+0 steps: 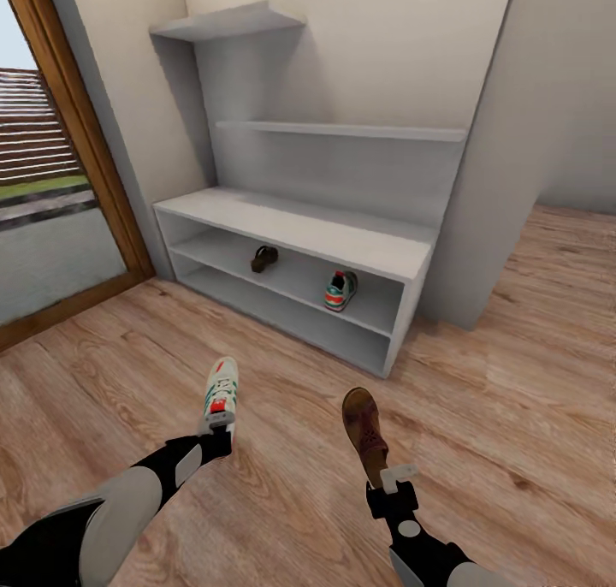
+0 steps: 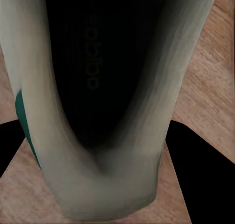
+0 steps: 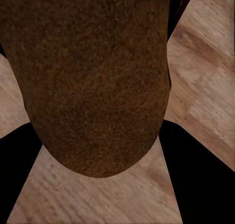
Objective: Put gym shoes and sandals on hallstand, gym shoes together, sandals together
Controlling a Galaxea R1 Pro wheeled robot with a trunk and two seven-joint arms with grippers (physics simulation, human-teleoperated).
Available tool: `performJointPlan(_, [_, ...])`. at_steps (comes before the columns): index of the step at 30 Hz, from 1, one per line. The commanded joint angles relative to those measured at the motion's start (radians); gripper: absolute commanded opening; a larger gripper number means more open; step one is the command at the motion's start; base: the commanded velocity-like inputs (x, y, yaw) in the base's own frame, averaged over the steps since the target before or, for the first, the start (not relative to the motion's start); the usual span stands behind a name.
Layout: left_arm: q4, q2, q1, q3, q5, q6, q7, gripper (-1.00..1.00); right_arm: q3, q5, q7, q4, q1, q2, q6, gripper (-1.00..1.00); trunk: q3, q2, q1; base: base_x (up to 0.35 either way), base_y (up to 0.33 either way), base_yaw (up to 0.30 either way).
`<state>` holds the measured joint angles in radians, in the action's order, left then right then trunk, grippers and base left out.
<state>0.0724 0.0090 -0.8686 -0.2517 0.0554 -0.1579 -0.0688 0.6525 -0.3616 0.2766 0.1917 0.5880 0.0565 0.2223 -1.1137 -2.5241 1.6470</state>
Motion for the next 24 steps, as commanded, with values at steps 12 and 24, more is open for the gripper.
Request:
performJointPlan(12, [0.002, 0.0, 0.0, -0.008, 0.005, -0.006, -0.005, -1.0, 0.009, -0.01, 0.004, -0.002, 0.001, 0.0, 0.004, -1.0, 0.009, 0.0, 0.0, 0.121, 0.313, -0.3])
performJointPlan(24, [0.002, 0.005, 0.0, -0.008, 0.005, -0.006, -0.005, -1.0, 0.009, -0.01, 0.004, -0.001, 0.001, 0.0, 0.003, -1.0, 0.02, 0.0, 0.0, 0.088, 0.32, -0.3])
